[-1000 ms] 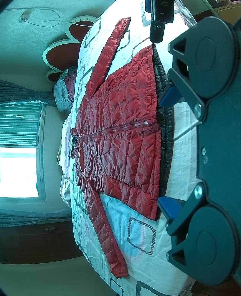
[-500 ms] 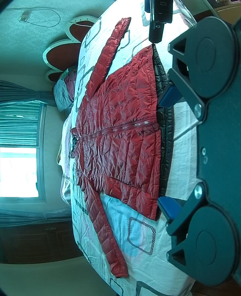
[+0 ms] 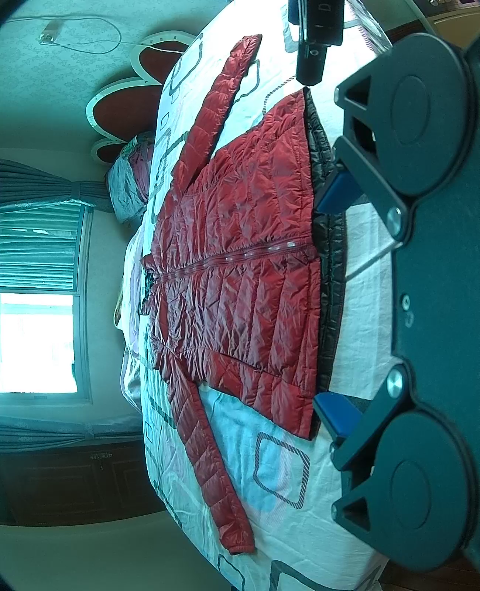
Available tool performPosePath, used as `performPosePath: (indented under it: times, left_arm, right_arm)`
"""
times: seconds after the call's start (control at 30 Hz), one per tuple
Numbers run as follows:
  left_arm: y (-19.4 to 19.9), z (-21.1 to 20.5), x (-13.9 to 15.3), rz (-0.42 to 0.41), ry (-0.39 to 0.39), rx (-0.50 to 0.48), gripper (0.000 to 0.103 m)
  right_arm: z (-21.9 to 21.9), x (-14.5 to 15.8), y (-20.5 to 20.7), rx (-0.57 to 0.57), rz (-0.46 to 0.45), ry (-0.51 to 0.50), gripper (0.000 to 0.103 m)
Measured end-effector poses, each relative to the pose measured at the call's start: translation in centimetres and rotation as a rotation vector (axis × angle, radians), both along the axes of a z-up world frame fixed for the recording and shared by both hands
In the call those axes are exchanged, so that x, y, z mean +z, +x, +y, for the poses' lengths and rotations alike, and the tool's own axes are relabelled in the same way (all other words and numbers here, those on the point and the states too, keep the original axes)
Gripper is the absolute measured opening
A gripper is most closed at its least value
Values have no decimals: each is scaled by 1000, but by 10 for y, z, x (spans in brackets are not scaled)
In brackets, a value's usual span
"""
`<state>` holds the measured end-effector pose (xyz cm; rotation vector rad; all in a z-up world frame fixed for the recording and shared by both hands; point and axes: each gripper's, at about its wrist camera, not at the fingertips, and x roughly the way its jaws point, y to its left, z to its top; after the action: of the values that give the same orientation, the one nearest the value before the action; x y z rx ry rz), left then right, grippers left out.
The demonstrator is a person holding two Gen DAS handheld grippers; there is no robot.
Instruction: Fold large clothes
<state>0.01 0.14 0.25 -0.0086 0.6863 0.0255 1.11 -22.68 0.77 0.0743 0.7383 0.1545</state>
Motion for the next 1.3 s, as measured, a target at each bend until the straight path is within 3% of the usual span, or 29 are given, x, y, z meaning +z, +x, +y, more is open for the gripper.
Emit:
performPosePath:
  times: [1.0,1.2,1.3]
  left_arm:
    - [0,3,0,-6,-11,-2,103]
    - [21,1,8,-32,-5,0,103]
    - [38,-1,12,-41,-19,-46,103]
  right_arm:
    - [-1,-3,2,8,1,0,103]
    - [-14,0,14,-18,-25,48,103]
    - [-24,2,27,-43,-41,61,103]
